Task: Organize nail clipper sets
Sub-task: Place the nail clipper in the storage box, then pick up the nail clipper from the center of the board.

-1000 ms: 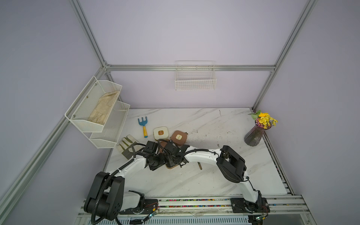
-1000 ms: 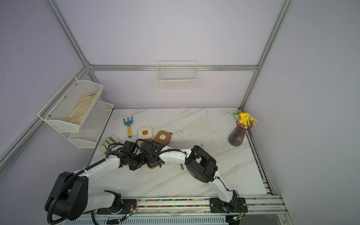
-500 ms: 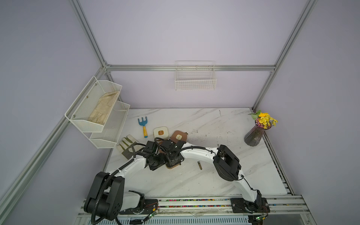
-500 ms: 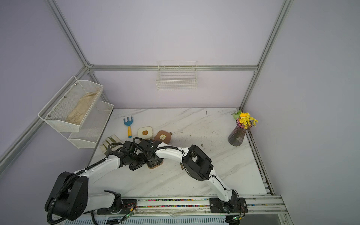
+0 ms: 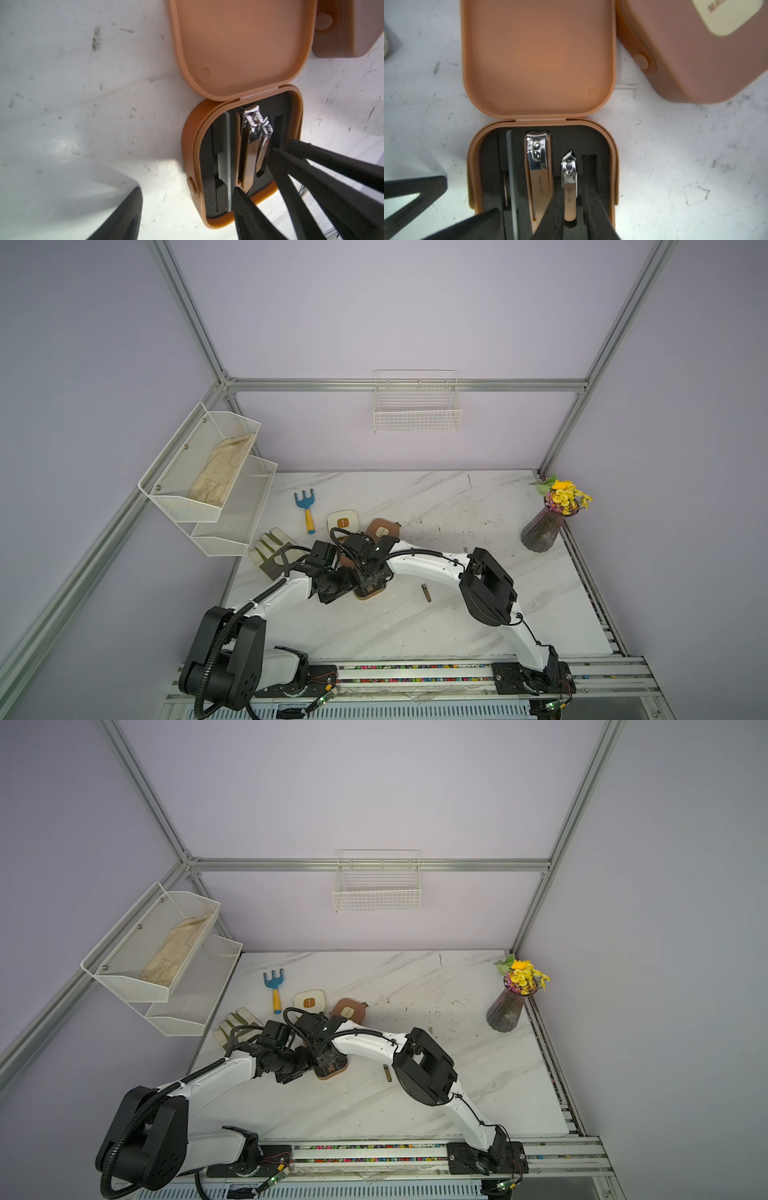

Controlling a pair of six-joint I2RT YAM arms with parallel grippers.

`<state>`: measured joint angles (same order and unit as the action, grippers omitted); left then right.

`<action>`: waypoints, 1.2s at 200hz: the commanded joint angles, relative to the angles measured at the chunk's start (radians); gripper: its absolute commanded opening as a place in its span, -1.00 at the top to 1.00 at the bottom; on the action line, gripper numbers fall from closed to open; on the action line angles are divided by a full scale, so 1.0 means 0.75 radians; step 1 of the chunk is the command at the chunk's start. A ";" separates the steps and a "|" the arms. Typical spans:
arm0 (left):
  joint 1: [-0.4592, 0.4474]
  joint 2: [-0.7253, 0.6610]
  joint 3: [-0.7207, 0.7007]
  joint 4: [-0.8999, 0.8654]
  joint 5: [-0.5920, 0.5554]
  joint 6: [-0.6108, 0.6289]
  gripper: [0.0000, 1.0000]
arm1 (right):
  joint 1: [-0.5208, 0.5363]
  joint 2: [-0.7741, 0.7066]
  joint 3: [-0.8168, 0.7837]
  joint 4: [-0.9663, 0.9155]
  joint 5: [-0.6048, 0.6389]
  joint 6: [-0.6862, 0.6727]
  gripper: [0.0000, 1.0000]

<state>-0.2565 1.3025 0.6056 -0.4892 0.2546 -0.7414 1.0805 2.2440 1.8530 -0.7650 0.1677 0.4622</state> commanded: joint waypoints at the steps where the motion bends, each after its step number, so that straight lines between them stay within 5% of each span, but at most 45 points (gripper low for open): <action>1: -0.008 0.014 -0.020 -0.012 0.012 -0.013 -0.36 | -0.005 -0.086 -0.035 0.027 -0.003 0.024 0.62; 67: -0.012 0.012 -0.016 -0.014 0.012 -0.020 -0.35 | -0.005 -0.180 -0.173 0.066 -0.044 0.061 0.65; 112: -0.020 -0.014 -0.002 -0.025 0.024 -0.021 -0.37 | -0.011 -0.430 -0.366 -0.062 0.088 0.117 0.30; 157: -0.032 -0.055 0.016 -0.047 0.016 -0.022 -0.44 | -0.069 -0.636 -0.645 -0.117 0.018 0.132 0.12; 240: -0.047 -0.127 0.035 -0.081 -0.004 -0.034 -0.58 | -0.157 -0.624 -0.843 -0.044 -0.061 0.062 -0.02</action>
<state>-0.2840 1.2263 0.6056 -0.5419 0.2546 -0.7513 0.9806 1.7496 1.2427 -0.8097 0.1352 0.5186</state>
